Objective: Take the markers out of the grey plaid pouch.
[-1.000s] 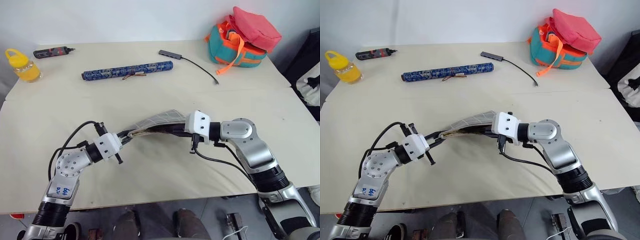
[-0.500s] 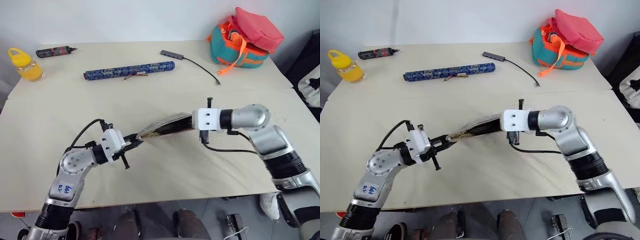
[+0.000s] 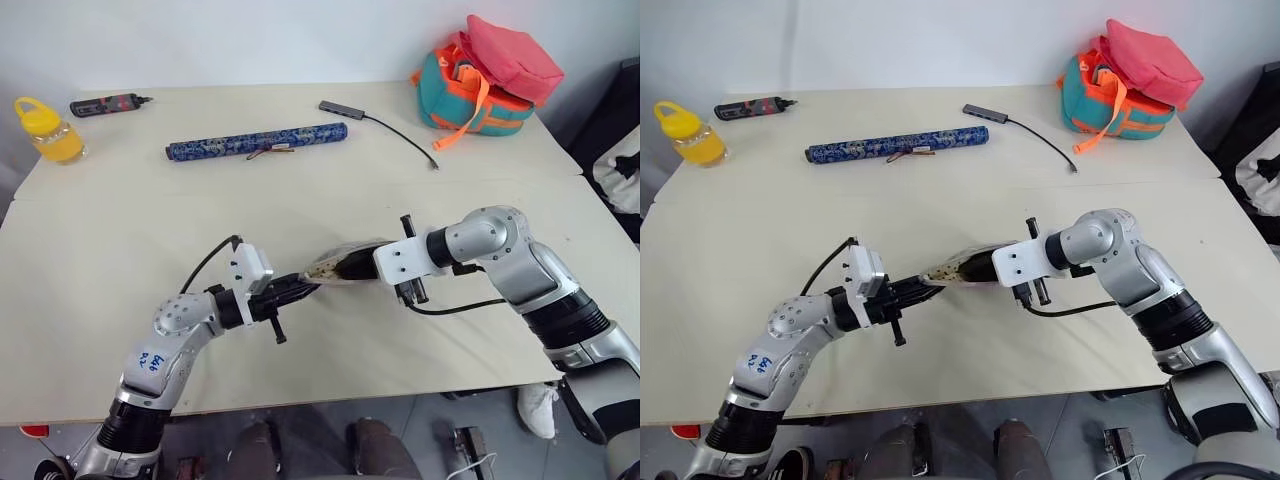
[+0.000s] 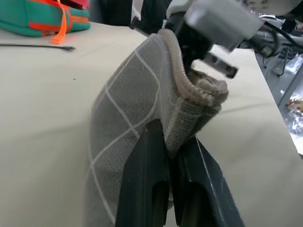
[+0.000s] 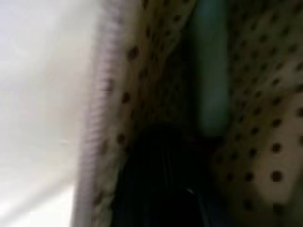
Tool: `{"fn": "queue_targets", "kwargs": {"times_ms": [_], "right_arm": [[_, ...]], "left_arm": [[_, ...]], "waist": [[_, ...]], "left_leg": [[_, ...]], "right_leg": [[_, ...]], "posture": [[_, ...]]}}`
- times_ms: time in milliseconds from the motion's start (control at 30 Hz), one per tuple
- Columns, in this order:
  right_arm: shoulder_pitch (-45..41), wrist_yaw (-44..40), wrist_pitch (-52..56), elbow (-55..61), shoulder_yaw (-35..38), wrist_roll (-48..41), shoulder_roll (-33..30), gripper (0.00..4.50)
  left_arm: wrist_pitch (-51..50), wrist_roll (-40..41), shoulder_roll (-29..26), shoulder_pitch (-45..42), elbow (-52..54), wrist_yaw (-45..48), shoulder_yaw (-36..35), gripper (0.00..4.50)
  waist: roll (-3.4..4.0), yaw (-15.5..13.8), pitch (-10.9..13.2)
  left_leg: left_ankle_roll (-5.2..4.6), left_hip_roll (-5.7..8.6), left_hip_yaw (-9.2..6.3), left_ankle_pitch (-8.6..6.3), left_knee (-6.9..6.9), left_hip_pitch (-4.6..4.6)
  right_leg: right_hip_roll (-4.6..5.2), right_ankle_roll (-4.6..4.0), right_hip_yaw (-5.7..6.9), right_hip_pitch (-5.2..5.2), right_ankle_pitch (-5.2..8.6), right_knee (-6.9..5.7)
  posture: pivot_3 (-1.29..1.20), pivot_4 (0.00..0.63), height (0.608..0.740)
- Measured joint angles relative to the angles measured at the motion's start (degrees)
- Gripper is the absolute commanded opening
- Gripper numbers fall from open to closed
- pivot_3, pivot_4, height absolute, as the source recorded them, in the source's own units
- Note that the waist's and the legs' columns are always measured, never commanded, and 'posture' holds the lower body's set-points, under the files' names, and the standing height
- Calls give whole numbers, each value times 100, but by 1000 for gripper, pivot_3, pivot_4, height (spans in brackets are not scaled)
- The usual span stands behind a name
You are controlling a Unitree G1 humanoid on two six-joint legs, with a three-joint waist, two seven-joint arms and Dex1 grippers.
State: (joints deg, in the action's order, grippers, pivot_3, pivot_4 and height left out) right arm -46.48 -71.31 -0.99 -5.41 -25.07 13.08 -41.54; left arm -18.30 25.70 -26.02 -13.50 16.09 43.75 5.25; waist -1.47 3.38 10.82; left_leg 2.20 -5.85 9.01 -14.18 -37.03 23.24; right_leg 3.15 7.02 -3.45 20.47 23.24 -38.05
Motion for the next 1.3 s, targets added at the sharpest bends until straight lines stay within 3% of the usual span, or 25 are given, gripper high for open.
{"fn": "queue_targets", "kwargs": {"times_ms": [433, 533, 767, 1000, 1300], "right_arm": [[-76, 219, -25, -20, 83, -29, 196, 4476], [-76, 236, -14, 19, 85, -44, 201, 4346], [-76, 239, 25, 18, 114, -108, 201, 2091], [-75, 168, -94, 85, 114, -106, 204, 2091], [-716, 90, 108, -306, -112, 142, 788, 2091]], "left_arm": [[-1, -115, 51, 1, 0, -39, 12, 0], [-1, -118, 57, 0, 0, -41, 10, 0], [28, -122, 59, 1, 0, -51, -94, 0], [-56, -21, 221, 1, 1, -152, -230, 0], [-892, 972, 519, -13, -348, -216, -777, 0]], "waist": [[0, 1, 0], [0, -1, 0], [0, -3, 0], [0, -3, 0], [1, 19, 1]], "left_leg": [[0, -1, -27, 0, 1, -1], [0, -1, -28, 0, 1, -1], [0, -1, -28, 0, 1, -1], [0, 0, -29, 0, 1, 0], [0, -1, -38, 0, -3, -2]], "right_leg": [[-1, 0, 1, 0, 0, -2], [-1, 0, 1, -1, 0, -1], [-1, 0, 1, -1, 0, -1], [-1, 0, 1, -1, 0, -1], [-1, 0, 6, 0, 0, -16]], "posture": [[0, 150, 740], [0, 150, 740], [0, 150, 740], [0, 150, 740], [0, 150, 740]]}}
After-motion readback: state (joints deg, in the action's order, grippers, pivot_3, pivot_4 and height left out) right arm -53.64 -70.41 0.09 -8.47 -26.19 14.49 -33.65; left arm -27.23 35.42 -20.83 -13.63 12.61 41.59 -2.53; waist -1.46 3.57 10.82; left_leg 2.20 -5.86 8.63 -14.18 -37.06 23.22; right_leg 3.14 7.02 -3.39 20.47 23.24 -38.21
